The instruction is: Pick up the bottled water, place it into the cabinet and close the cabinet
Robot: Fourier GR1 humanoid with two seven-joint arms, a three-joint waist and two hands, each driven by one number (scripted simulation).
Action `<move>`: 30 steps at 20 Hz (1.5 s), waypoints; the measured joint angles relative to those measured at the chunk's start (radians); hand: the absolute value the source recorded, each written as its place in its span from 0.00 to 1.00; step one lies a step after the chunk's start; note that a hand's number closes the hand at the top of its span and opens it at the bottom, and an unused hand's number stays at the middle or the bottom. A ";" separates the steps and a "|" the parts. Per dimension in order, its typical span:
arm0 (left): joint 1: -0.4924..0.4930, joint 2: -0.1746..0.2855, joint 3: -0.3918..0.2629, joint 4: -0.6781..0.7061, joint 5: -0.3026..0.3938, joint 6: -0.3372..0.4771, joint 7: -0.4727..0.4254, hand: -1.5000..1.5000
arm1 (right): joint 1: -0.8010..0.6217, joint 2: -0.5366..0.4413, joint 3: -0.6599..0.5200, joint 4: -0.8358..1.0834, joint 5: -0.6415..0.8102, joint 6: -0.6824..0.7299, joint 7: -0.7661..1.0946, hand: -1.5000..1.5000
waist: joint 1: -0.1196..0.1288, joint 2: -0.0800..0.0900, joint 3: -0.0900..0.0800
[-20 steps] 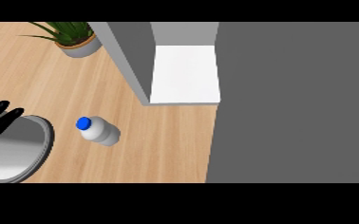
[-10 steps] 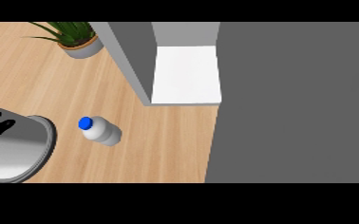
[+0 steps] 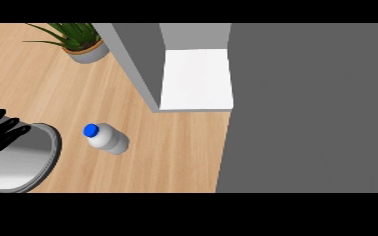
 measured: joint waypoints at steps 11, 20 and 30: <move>0.004 -0.084 0.053 -0.002 -0.247 0.037 0.022 0.00 | -0.041 -0.016 0.045 0.009 0.012 -0.036 0.011 0.00 | -0.017 -0.005 0.015; 0.019 -0.136 0.063 0.013 -0.431 0.039 0.018 0.00 | -0.044 -0.037 0.056 0.012 0.012 -0.044 -0.001 0.00 | -0.047 0.002 0.013; -0.208 -0.282 0.049 0.454 -0.723 -0.005 -0.161 0.00 | -0.044 -0.055 0.071 0.004 0.016 -0.075 0.008 0.00 | -0.051 0.022 -0.029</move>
